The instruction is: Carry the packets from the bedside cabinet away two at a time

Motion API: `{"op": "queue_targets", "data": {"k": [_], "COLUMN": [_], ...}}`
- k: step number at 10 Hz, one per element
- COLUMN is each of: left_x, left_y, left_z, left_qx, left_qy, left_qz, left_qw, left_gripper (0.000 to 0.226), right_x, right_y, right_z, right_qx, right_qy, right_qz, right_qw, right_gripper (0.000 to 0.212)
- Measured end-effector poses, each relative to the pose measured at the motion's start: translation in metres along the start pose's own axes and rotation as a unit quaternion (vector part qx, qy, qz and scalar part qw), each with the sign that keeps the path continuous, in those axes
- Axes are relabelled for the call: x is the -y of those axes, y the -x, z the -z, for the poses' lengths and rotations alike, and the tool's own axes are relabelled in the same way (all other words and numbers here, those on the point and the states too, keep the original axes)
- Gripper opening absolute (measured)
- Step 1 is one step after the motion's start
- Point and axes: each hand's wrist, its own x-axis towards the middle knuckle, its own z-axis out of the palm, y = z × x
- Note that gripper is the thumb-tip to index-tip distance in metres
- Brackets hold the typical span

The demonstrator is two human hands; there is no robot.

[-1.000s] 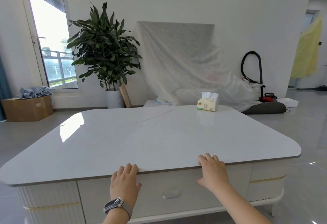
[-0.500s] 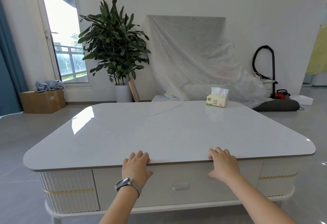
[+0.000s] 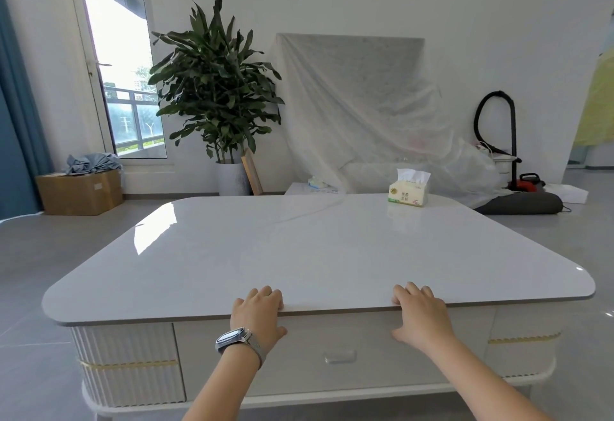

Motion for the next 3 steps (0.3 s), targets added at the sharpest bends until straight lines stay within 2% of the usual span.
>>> {"op": "queue_targets", "data": {"k": [1, 2, 3], "left_x": [-0.005, -0.008, -0.003], "left_y": [-0.019, -0.048, -0.075], "left_z": [0.013, 0.032, 0.048], "left_qx": [0.084, 0.185, 0.250], "left_qy": [-0.058, -0.122, -0.073], "left_qz": [-0.021, -0.051, -0.078], "left_qw": [0.995, 0.974, 0.962], "left_gripper": [0.050, 0.056, 0.052], "right_x": [0.003, 0.008, 0.007], "right_y": [-0.010, -0.038, -0.079], "right_z": [0.018, 0.042, 0.075], "right_qx": [0.037, 0.133, 0.188], "right_qy": [0.003, 0.056, 0.011], "right_qz": [0.022, 0.054, 0.057], "right_qw": [0.999, 0.988, 0.980], "right_gripper": [0.021, 0.016, 0.026]}}
